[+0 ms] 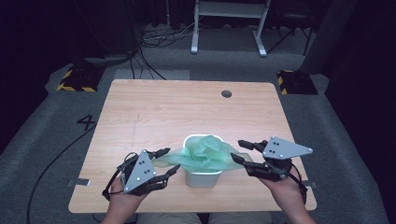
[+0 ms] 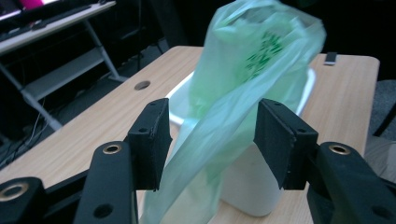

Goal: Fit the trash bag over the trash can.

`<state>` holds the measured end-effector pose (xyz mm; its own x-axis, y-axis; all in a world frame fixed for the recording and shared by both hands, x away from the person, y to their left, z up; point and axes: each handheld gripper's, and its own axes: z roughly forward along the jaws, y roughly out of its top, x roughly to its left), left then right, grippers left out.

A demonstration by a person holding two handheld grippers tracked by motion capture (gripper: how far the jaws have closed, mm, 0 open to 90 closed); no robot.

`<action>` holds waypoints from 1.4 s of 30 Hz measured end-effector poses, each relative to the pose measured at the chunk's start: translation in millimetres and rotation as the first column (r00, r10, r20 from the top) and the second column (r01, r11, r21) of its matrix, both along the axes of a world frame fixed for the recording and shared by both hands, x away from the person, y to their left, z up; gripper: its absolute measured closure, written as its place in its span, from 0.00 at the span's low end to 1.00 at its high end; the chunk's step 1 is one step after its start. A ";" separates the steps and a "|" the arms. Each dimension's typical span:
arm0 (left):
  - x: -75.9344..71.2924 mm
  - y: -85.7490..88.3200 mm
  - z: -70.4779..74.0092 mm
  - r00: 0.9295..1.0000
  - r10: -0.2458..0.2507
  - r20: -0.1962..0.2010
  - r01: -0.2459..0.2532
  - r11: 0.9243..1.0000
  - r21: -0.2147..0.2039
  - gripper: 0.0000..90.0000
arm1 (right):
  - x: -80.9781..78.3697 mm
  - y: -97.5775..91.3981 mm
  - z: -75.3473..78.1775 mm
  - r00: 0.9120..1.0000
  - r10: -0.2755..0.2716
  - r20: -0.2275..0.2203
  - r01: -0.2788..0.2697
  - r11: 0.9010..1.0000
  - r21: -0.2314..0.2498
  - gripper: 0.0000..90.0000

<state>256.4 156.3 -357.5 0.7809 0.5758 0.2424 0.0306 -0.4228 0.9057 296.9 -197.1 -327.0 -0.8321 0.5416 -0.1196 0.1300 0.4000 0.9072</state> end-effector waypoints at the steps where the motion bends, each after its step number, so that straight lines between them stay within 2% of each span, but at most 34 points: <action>1: -0.6 -2.6 0.5 1.000 -0.011 0.009 0.011 1.000 0.008 0.51 | 0.5 2.5 0.3 1.000 0.008 0.001 -0.008 1.000 -0.002 0.58; 5: 1.0 -11.1 1.0 1.000 -0.029 0.009 0.028 0.999 0.029 0.53 | 1.9 16.0 -0.9 0.999 0.042 0.000 -0.042 0.999 -0.023 0.61; 8: 4.3 -15.5 1.7 0.999 -0.030 -0.013 0.030 0.998 0.049 0.68 | 3.7 24.4 -1.9 0.998 0.056 -0.006 -0.056 0.998 -0.037 0.68; 11: 7.8 -14.3 3.1 0.999 -0.004 -0.040 0.004 1.000 0.018 0.83 | 5.5 28.2 -1.7 0.998 0.056 -0.006 -0.056 0.997 -0.057 0.88; 13: 11.2 -9.4 5.0 0.998 0.014 -0.055 -0.014 1.000 -0.011 0.89 | 6.7 27.9 -1.1 0.998 0.055 -0.005 -0.055 0.997 -0.061 0.96; 16: 14.8 -0.4 7.7 0.997 0.051 -0.062 -0.053 0.998 -0.041 0.95 | 9.7 24.4 -0.4 0.999 0.046 -0.003 -0.046 0.997 -0.055 1.00; 23: 23.6 26.9 10.3 0.989 0.119 -0.085 -0.126 0.988 -0.085 0.98 | 16.0 10.6 -1.6 1.000 0.006 -0.015 -0.006 1.000 -0.023 1.00; 24: 24.3 28.6 10.3 0.989 0.115 -0.090 -0.123 0.989 -0.088 0.98 | 17.5 8.4 -1.7 1.000 0.001 -0.019 -0.001 1.000 -0.019 1.00; 26: 23.2 28.2 9.8 0.994 0.066 -0.092 -0.074 0.994 -0.080 0.97 | 19.0 6.2 -1.7 1.000 -0.005 -0.026 0.005 1.000 -0.011 1.00; 28: 16.4 22.9 8.2 0.998 0.039 -0.042 -0.041 0.997 -0.063 0.86 | 19.2 5.5 -1.8 1.000 -0.008 -0.026 0.008 1.000 -0.006 1.00; 30: 12.7 17.4 7.6 1.000 0.021 -0.019 -0.022 0.999 -0.042 0.73 | 18.6 5.9 -2.0 1.000 -0.006 -0.025 0.006 1.000 -0.008 1.00; 34: 13.6 8.0 7.2 1.000 0.002 -0.012 -0.002 1.000 -0.014 0.58 | 18.0 7.7 -2.5 1.000 -0.003 -0.027 0.003 1.000 -0.011 1.00; 37: 17.5 1.1 7.3 0.999 -0.020 -0.028 0.019 1.000 -0.003 0.58 | 17.5 9.2 -1.9 1.000 0.002 -0.024 -0.002 1.000 -0.012 1.00; 38: 17.7 -0.7 7.8 0.999 -0.031 -0.036 0.031 1.000 0.001 0.63 | 17.4 10.1 -1.5 1.000 0.003 -0.025 -0.003 1.000 -0.011 1.00; 40: 17.3 -4.3 9.6 0.998 -0.045 -0.046 0.045 0.999 0.007 0.83 | 17.7 10.7 -0.9 1.000 0.004 -0.024 -0.005 1.000 -0.012 1.00; 42: 17.7 -5.3 11.5 0.999 -0.021 -0.039 0.022 1.000 0.017 0.97 | 18.7 10.5 -0.3 1.000 0.000 -0.022 -0.001 1.000 -0.010 1.00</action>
